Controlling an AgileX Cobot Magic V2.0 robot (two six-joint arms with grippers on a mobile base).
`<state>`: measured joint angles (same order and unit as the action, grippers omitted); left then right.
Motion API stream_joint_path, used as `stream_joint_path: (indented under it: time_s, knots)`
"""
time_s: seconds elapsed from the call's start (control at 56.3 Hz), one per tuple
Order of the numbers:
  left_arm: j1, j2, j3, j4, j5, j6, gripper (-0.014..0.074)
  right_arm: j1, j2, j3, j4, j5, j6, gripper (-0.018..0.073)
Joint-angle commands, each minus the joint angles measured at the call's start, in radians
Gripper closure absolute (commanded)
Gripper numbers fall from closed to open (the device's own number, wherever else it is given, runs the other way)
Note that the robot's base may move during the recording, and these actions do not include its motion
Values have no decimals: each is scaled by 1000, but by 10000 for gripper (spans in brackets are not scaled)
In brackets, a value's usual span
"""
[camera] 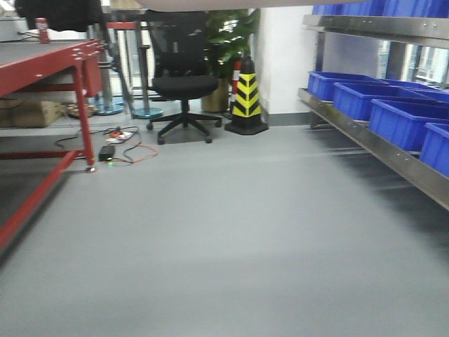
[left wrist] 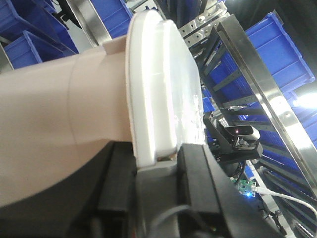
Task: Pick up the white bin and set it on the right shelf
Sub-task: 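Carry the bin with both grippers while driving to the steel shelf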
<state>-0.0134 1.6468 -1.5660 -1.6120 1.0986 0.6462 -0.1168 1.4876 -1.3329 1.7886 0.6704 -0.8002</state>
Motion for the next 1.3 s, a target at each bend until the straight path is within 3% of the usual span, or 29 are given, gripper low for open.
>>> stream_joint_path:
  time_s: [0.0, 1.28]
  knots:
    - [-40, -55, -36, -93, 227, 31, 722, 29, -52, -37, 53, 138, -3, 500]
    - [-40, -55, -36, -93, 225, 31, 722, 29, -52, -37, 53, 138, -3, 500]
